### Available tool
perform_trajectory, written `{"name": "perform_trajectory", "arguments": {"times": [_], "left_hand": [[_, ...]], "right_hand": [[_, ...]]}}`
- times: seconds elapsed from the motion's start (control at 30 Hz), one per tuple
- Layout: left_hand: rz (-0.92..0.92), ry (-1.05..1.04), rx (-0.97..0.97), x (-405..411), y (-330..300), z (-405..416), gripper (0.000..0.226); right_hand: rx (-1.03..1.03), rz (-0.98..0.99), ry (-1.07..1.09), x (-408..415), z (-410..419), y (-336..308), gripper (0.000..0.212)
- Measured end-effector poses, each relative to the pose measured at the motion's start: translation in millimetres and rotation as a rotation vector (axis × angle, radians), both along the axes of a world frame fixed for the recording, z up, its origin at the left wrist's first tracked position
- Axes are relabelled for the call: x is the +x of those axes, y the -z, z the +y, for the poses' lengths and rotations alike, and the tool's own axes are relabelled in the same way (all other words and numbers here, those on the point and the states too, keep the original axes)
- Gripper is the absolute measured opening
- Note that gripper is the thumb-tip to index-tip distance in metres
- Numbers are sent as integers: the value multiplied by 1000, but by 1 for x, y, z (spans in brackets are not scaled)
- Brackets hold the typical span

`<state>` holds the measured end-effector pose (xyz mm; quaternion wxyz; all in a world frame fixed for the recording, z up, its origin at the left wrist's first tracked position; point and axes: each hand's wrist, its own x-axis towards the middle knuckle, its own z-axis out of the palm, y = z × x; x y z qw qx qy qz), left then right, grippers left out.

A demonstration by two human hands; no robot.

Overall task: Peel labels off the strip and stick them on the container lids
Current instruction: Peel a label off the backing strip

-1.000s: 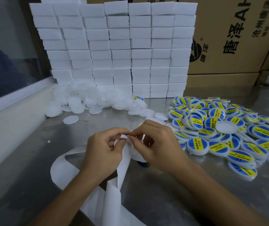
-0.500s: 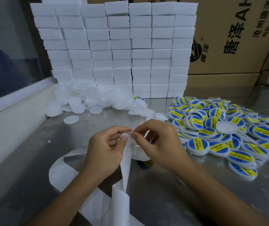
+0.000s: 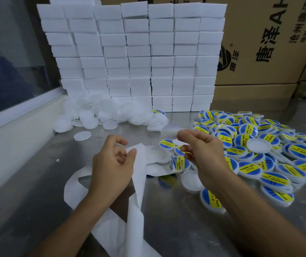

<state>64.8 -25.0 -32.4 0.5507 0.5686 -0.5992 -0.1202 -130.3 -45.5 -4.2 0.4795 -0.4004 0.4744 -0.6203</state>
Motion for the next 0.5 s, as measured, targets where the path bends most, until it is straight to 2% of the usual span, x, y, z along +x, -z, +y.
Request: {"name": "perform_trajectory", "arguments": {"times": [0.1, 0.27, 0.33, 0.43, 0.5], "left_hand": [[-95, -108, -18, 13, -6, -4, 24], [-162, -338, 49, 52, -19, -43, 17], [-235, -355, 169, 68, -20, -65, 13], [-356, -326, 471, 91, -18, -91, 43], [-379, -280, 589, 105, -17, -100, 52]], "right_hand": [[-15, 17, 33, -1, 0, 1, 5], [-135, 79, 104, -1, 0, 1, 14], [-221, 132, 142, -1, 0, 3, 13], [-346, 235, 195, -1, 0, 5, 10], [-422, 358, 235, 0, -1, 6, 16]]}}
